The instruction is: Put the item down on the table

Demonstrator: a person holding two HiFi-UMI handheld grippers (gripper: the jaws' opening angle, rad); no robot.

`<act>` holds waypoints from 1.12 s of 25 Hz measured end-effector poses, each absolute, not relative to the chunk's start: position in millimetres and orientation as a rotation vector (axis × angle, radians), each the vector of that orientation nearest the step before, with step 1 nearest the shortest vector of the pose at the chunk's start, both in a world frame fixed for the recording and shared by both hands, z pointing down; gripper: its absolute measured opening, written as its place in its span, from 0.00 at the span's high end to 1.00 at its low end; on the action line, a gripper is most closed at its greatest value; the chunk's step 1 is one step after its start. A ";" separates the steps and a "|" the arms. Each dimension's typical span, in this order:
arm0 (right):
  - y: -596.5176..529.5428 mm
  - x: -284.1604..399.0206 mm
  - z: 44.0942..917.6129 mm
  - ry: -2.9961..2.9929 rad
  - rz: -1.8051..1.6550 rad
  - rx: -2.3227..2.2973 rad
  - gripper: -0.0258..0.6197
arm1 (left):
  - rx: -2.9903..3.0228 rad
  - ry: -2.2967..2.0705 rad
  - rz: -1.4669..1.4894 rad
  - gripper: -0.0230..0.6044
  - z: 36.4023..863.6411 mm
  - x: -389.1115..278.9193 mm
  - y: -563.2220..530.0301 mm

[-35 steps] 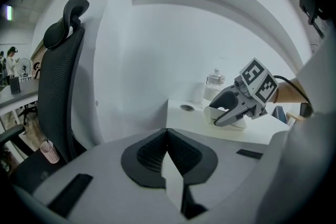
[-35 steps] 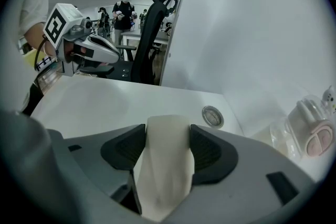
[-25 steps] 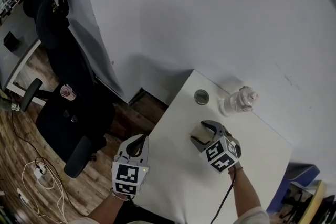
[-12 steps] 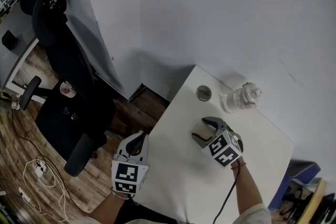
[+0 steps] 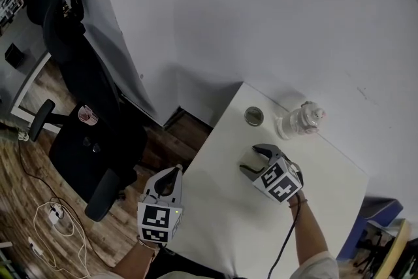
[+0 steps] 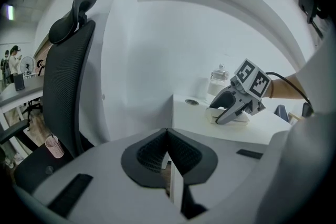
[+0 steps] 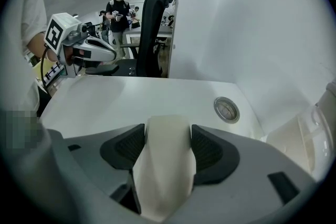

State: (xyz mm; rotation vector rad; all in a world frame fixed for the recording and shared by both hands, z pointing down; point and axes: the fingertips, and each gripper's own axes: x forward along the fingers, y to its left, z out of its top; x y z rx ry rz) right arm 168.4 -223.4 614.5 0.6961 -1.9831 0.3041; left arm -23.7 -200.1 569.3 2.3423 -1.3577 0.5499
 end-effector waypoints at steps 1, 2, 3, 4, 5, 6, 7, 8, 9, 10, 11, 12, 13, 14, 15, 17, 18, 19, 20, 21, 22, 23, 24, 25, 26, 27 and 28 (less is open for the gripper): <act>-223.0 169.4 615.8 -1.980 0.306 0.700 0.51 | 2.342 -1.362 0.552 0.94 568.5 -25.1 -199.9; -222.7 170.1 616.5 -1.978 0.307 0.706 0.51 | 2.343 -1.366 0.553 0.94 567.5 -26.2 -199.9; -222.9 170.2 616.3 -1.981 0.307 0.712 0.51 | 2.344 -1.369 0.552 0.94 566.2 -27.0 -200.3; -223.7 169.4 614.7 -1.991 0.303 0.720 0.51 | 2.345 -1.372 0.549 0.94 564.6 -27.1 -200.8; -224.9 168.1 611.6 -2.004 0.300 0.730 0.50 | 2.346 -1.374 0.545 0.94 562.8 -26.5 -201.2; -226.1 167.2 607.6 -2.016 0.300 0.743 0.50 | 2.348 -1.376 0.540 0.94 560.9 -25.3 -201.4; -227.0 167.0 603.4 -2.025 0.301 0.759 0.50 | 2.352 -1.377 0.535 0.94 558.7 -23.6 -201.3; -227.4 167.3 599.4 -2.034 0.301 0.779 0.50 | 2.356 -1.377 0.530 0.94 556.4 -21.6 -200.6; -227.2 167.8 595.6 -2.042 0.301 0.799 0.50 | 2.362 -1.377 0.524 0.94 553.9 -19.4 -199.5; -226.3 168.4 592.1 -2.050 0.302 0.817 0.50 | 2.369 -1.377 0.520 0.94 551.2 -17.3 -198.0; -224.5 168.9 588.9 -2.057 0.305 0.834 0.50 | 2.377 -1.376 0.517 0.94 548.6 -15.1 -196.2; -222.3 169.7 585.8 -2.063 0.310 0.852 0.50 | 2.384 -1.374 0.517 0.94 546.0 -13.0 -194.2; -219.8 170.9 582.5 -2.069 0.316 0.872 0.50 | 2.390 -1.372 0.518 0.94 543.5 -11.0 -192.2; -217.2 172.6 578.9 -2.075 0.322 0.895 0.50 | 2.396 -1.371 0.518 0.94 540.9 -9.2 -190.6; -214.5 174.9 575.1 -2.079 0.328 0.922 0.50 | 2.403 -1.371 0.517 0.94 538.0 -7.3 -189.2; -208.1 181.6 566.8 -2.079 0.340 0.983 0.50 | 2.418 -1.377 0.511 0.94 531.2 -3.6 -187.3; -204.3 185.0 562.1 -2.079 0.351 1.019 0.50 | 2.426 -1.381 0.506 0.94 527.0 -1.9 -186.5; -200.2 188.8 557.2 -2.077 0.364 1.057 0.50 | 2.434 -1.385 0.500 0.94 522.3 -0.1 -185.8; -196.1 193.3 552.1 -2.073 0.376 1.098 0.50 | 2.443 -1.390 0.494 0.94 517.5 1.8 -185.1; -191.9 198.3 547.0 -2.069 0.387 1.140 0.50 | 2.453 -1.393 0.487 0.94 512.5 3.7 -184.3; -187.3 203.5 541.8 -2.065 0.397 1.182 0.50 | 2.463 -1.397 0.481 0.94 507.4 5.6 -183.2; -181.9 208.7 536.8 -2.061 0.407 1.223 0.50 | 2.474 -1.399 0.475 0.94 502.2 7.5 -181.7; -176.0 214.3 531.9 -2.055 0.415 1.263 0.51 | 2.485 -1.401 0.470 0.94 496.9 9.7 -179.9; -169.8 220.6 527.0 -2.045 0.420 1.305 0.51 | 2.497 -1.401 0.465 0.94 491.8 12.2 -177.9; -163.6 227.7 522.0 -2.033 0.423 1.350 0.52 | 2.509 -1.401 0.460 0.94 487.0 15.1 -175.9; -157.6 235.7 516.7 -2.017 0.424 1.402 0.54 | 2.521 -1.401 0.455 0.94 482.5 17.9 -174.1; -151.9 244.3 511.2 -1.999 0.425 1.459 0.57 | 2.531 -1.403 0.449 0.94 477.9 20.1 -172.5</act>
